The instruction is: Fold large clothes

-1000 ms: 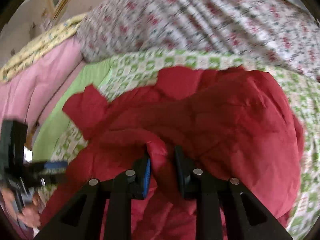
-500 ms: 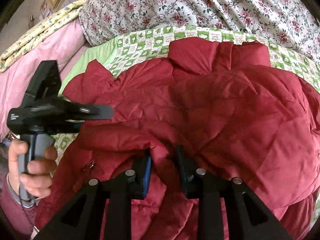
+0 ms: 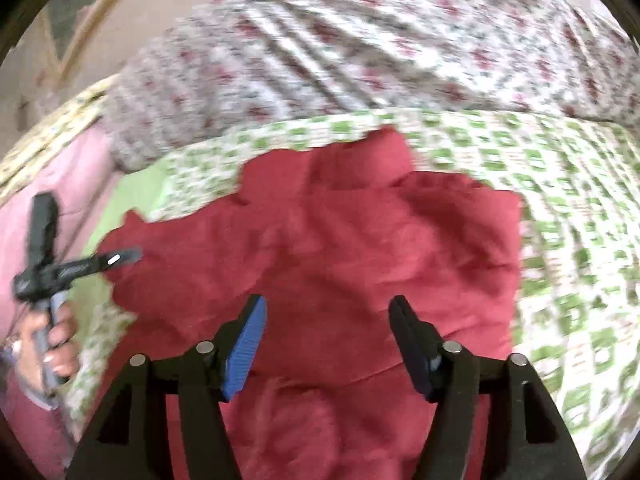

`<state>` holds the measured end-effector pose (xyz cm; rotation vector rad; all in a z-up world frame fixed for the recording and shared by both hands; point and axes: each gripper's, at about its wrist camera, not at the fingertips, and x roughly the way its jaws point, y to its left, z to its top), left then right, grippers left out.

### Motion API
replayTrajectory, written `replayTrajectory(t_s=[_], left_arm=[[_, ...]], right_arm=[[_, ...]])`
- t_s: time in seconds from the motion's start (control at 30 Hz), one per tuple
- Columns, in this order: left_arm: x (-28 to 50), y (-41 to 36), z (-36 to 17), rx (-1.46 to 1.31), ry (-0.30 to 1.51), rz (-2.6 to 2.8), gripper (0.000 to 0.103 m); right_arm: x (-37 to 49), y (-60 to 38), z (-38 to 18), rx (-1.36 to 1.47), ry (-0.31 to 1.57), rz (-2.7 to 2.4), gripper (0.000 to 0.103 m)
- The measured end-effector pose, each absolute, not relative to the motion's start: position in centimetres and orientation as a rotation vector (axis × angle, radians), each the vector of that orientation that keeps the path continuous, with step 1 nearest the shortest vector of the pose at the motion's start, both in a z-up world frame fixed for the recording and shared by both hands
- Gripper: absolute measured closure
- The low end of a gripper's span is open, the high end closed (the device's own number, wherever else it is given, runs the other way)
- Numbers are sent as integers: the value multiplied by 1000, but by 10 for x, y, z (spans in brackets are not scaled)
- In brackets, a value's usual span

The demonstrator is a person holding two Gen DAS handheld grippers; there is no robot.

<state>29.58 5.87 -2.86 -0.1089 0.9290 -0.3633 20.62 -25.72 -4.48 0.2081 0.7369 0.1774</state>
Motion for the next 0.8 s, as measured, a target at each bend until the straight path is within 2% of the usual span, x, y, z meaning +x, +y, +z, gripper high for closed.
replayTrajectory(t_s=[0.2,0.37,0.53,0.8], left_arm=[[293,57,-57,23,933,-233,82],[266,85,-30,-114,851,-229,81],[255,53,-15,-121,840,-389,81],[280,6,-72,-23,974,-371,81]], right_arm=[[238,-281,-91,224,859,97,36],[237,-277,-108,174,856,71,35],[244,-270,-109,125,859,55,30],[235,-263,-93,97,854,32,29]])
